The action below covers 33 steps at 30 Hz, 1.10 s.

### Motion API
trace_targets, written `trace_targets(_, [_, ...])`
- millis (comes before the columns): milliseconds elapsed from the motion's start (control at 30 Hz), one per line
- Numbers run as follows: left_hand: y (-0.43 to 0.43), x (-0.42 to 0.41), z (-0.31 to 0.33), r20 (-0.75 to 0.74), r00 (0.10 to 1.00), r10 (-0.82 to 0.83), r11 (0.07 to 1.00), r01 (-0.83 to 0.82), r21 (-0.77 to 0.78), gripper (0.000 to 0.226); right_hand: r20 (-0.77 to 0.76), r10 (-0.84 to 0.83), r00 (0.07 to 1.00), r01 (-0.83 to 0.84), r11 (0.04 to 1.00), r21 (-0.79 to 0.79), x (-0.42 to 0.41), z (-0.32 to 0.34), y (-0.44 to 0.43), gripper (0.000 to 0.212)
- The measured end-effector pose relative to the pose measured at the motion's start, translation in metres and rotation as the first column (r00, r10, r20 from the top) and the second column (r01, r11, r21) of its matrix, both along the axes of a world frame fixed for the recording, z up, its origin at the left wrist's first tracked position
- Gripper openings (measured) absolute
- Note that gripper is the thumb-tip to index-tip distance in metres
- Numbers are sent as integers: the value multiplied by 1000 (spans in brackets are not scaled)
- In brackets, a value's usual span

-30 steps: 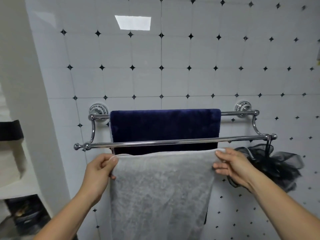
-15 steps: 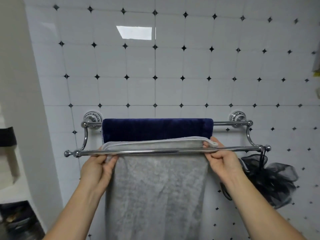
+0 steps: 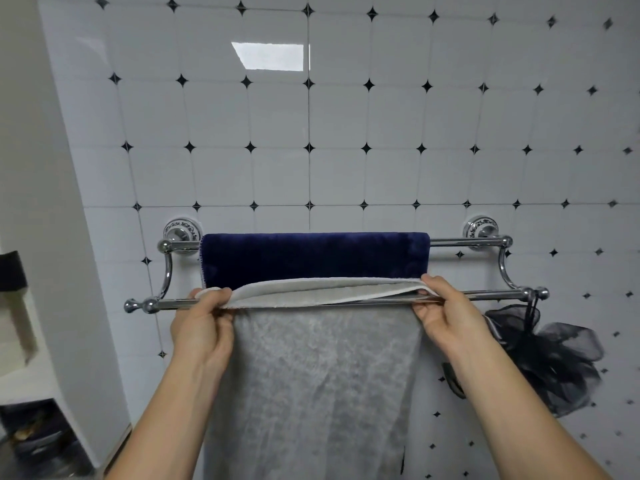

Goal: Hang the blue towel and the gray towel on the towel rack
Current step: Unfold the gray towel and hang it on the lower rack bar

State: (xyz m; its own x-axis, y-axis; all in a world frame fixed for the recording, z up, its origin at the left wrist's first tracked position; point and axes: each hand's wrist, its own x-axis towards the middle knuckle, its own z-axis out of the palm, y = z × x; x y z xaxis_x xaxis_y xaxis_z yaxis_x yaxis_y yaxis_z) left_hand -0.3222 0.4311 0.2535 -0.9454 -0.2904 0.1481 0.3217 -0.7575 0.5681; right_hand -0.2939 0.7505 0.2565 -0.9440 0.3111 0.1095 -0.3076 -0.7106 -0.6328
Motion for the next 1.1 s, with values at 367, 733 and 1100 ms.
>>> trace_targets(367, [3,0,2,22,997,69,997,-70,43,38,228,-117,967,99,991,90,12,2,-2,7])
trace_targets(733, [4,-4,6,156,986,55,998,-61,30,18,479,-162,863,3,949,315,22,6,4,36])
trace_targets(1100, [-3,10,11,258,965,44,996,-22,-87,17,461,-132,877,-127,864,488,31,12,15,30])
